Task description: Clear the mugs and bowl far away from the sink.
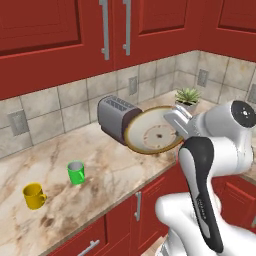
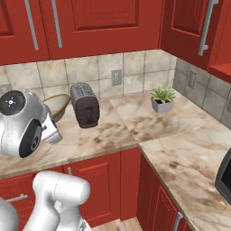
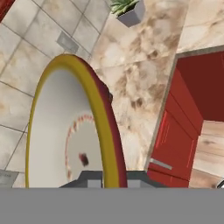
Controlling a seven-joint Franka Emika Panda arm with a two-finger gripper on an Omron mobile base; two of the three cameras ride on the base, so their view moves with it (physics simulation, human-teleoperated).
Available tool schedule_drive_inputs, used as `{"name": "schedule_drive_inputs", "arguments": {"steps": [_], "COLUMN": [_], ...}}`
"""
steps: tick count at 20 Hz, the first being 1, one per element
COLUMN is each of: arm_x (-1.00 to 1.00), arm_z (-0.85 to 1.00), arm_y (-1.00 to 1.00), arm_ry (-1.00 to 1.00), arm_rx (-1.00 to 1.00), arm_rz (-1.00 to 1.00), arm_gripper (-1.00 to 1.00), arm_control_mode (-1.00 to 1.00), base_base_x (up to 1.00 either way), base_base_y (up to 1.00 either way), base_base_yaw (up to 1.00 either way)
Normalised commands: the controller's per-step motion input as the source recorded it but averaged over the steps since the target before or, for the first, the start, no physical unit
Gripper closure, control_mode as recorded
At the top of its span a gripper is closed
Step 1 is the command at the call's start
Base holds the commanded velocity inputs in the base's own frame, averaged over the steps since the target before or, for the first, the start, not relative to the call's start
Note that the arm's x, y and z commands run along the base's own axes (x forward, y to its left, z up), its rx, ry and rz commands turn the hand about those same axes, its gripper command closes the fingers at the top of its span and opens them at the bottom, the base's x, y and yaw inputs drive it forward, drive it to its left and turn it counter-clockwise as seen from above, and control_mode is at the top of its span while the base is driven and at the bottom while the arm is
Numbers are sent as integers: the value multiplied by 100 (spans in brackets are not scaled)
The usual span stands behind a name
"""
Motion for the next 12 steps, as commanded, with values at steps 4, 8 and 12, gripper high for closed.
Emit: {"name": "schedule_drive_inputs", "arguments": {"steps": [4, 8, 12], "arm_x": [69, 58, 41], "arm_z": [-49, -45, -54], "arm_y": [1, 3, 27], "arm_ry": [29, 26, 18], "arm_rx": [0, 2, 1], "arm_rz": [0, 0, 0], "arm_gripper": [100, 100, 100], "arm_control_mode": [-100, -100, -100], "base_base_x": [0, 0, 0], "base_base_y": [0, 0, 0], "base_base_yaw": [0, 0, 0]}}
